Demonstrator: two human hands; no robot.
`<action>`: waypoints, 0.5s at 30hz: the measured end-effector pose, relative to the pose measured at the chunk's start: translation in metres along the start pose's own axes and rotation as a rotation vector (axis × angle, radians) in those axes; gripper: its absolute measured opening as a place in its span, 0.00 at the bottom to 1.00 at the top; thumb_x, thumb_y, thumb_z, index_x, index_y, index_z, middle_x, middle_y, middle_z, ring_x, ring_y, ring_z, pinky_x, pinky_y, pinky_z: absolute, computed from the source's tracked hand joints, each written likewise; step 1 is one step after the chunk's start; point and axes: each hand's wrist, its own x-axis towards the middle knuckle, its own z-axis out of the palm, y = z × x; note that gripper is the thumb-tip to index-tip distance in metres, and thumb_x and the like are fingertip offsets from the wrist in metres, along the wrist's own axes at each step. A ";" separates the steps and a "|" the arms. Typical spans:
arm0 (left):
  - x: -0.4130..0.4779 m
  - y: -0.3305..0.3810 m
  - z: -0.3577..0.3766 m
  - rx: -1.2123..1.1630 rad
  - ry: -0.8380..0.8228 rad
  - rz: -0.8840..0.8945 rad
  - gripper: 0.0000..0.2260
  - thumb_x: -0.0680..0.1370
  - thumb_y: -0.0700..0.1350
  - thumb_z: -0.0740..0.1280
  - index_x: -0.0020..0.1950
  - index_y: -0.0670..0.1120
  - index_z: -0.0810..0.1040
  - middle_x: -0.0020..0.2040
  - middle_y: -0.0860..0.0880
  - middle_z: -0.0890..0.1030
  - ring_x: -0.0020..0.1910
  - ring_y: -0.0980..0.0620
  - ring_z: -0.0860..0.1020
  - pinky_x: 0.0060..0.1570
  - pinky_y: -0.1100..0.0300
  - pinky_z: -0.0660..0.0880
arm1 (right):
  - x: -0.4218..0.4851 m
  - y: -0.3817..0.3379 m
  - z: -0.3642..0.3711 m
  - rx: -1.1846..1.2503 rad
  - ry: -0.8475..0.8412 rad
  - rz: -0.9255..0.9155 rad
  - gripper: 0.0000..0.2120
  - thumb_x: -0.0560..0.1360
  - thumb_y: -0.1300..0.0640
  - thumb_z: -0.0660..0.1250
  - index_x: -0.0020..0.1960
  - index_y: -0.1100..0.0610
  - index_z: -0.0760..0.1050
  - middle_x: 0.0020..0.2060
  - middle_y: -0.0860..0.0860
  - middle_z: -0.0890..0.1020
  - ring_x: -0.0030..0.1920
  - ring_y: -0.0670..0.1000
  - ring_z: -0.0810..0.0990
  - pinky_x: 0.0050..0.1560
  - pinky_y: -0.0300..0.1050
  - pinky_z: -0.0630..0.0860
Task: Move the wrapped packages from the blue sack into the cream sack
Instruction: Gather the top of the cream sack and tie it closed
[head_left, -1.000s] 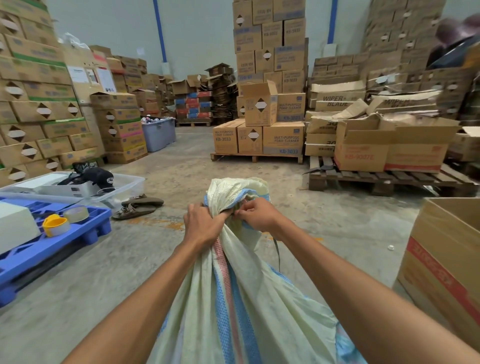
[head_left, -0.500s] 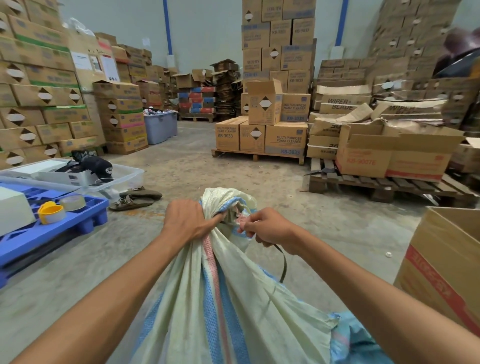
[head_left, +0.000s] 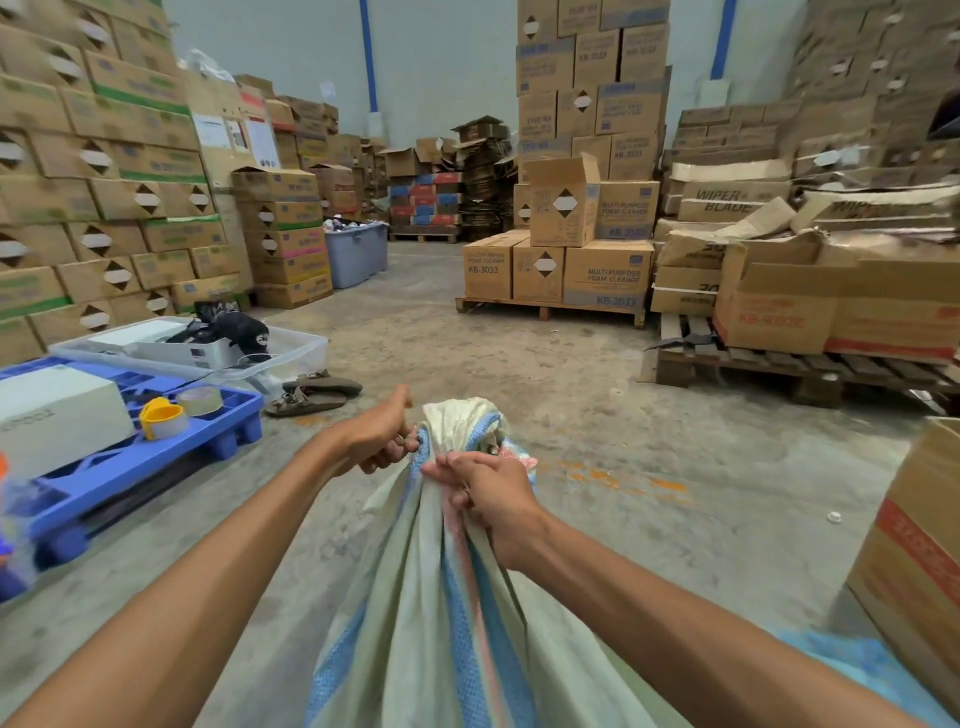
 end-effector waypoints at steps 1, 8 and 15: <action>-0.003 -0.006 -0.002 0.054 0.027 0.039 0.17 0.79 0.53 0.50 0.35 0.48 0.68 0.28 0.52 0.63 0.26 0.54 0.57 0.28 0.60 0.54 | 0.003 0.001 0.002 0.003 0.014 0.004 0.07 0.81 0.61 0.65 0.51 0.63 0.81 0.45 0.55 0.88 0.21 0.43 0.68 0.21 0.32 0.63; -0.020 -0.018 -0.019 0.701 0.044 0.311 0.13 0.80 0.44 0.64 0.37 0.48 0.81 0.29 0.53 0.73 0.31 0.55 0.69 0.34 0.59 0.66 | 0.014 0.015 0.022 0.054 0.033 -0.016 0.05 0.78 0.61 0.70 0.47 0.60 0.85 0.42 0.56 0.87 0.30 0.43 0.79 0.29 0.31 0.71; -0.046 0.028 -0.017 0.987 -0.015 0.333 0.17 0.80 0.49 0.64 0.32 0.49 0.79 0.31 0.52 0.77 0.31 0.55 0.72 0.35 0.60 0.68 | -0.004 0.019 0.021 -0.051 -0.148 -0.185 0.08 0.80 0.62 0.67 0.53 0.63 0.84 0.27 0.43 0.81 0.24 0.38 0.74 0.29 0.28 0.70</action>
